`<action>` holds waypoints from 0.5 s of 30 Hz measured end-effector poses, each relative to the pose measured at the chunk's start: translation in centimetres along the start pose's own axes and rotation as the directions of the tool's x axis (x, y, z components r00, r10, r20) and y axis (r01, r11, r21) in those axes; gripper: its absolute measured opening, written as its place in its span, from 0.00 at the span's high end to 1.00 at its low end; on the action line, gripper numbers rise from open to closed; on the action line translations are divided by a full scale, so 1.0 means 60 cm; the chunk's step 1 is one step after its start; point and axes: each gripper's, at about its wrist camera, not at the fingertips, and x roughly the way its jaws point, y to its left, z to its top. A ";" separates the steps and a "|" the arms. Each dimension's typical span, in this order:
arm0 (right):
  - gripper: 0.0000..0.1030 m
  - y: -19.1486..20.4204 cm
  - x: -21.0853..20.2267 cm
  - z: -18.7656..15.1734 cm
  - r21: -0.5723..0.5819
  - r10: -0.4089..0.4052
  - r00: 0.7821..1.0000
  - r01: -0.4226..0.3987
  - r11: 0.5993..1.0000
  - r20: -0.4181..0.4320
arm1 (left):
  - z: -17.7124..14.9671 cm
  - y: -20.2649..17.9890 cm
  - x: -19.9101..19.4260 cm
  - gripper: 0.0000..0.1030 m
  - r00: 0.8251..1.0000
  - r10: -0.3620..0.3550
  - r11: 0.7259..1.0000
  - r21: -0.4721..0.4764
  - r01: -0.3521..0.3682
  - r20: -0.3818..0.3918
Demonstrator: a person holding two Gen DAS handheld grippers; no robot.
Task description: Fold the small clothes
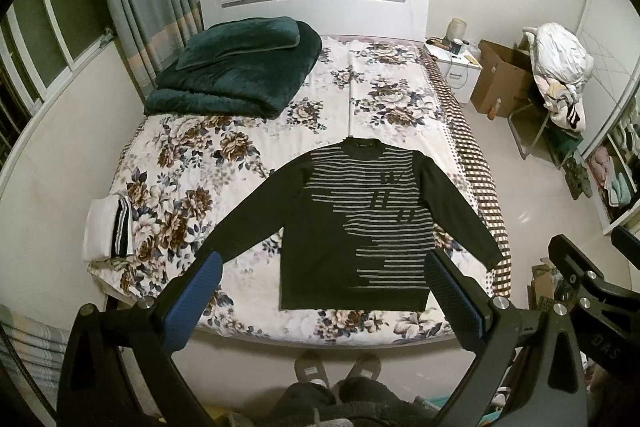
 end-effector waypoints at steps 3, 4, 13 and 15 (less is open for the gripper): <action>0.00 -0.002 0.000 -0.001 0.000 0.001 1.000 -0.001 1.000 0.001 | 0.000 0.000 0.000 0.00 1.000 0.000 1.000 -0.001 0.000 0.002; 0.00 0.000 -0.002 0.000 0.000 0.000 1.000 0.000 1.000 0.001 | 0.001 0.000 0.000 0.00 1.000 -0.001 1.000 -0.001 0.001 0.002; 0.00 -0.005 -0.003 -0.003 0.001 0.000 1.000 0.000 1.000 0.003 | 0.009 0.011 -0.007 0.00 1.000 -0.004 1.000 -0.004 0.004 0.004; 0.00 -0.007 -0.001 -0.005 -0.001 0.001 1.000 0.000 1.000 0.005 | 0.007 0.009 -0.007 0.00 1.000 -0.003 1.000 -0.006 0.003 0.004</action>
